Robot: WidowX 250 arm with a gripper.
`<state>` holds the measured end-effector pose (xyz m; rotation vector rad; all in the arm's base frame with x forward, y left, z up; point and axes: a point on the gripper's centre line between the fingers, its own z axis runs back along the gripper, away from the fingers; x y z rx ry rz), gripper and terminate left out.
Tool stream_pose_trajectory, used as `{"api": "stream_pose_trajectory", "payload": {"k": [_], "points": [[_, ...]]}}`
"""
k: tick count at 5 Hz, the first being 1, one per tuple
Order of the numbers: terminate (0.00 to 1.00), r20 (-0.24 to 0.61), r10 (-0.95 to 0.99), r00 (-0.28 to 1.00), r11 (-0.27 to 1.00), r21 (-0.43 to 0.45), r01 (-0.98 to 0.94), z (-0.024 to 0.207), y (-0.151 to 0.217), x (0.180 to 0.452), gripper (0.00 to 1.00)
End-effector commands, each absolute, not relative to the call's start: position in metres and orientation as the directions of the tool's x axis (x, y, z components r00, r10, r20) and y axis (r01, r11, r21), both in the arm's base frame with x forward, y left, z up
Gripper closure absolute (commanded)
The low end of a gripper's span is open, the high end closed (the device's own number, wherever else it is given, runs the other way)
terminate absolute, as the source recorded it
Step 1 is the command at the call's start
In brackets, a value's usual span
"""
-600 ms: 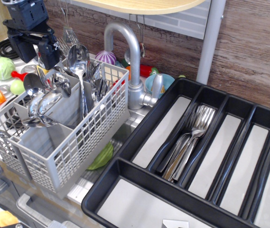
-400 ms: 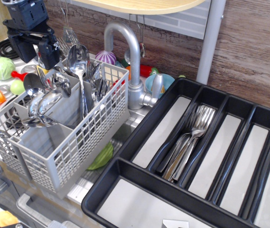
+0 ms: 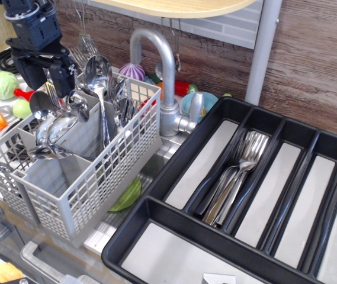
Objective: Put fork from basket to tray
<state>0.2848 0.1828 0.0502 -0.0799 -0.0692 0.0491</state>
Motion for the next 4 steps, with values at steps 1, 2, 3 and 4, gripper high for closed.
{"api": "stream_pose_trajectory", "payload": {"k": [1,2,3,4], "points": [[0.0,0.103,0.045,0.994,0.997,-0.071,-0.038,0.0623,0.1834,0.2882,0.0],[0.0,0.108,0.072,0.991,0.996,-0.065,-0.065,0.0583,0.1831,0.288,1.0],[0.0,0.095,0.069,0.993,0.996,-0.065,-0.063,0.0626,0.1842,0.2912,1.0],[0.0,0.094,0.061,0.994,0.997,-0.06,-0.056,0.067,0.1855,0.296,1.0]]}}
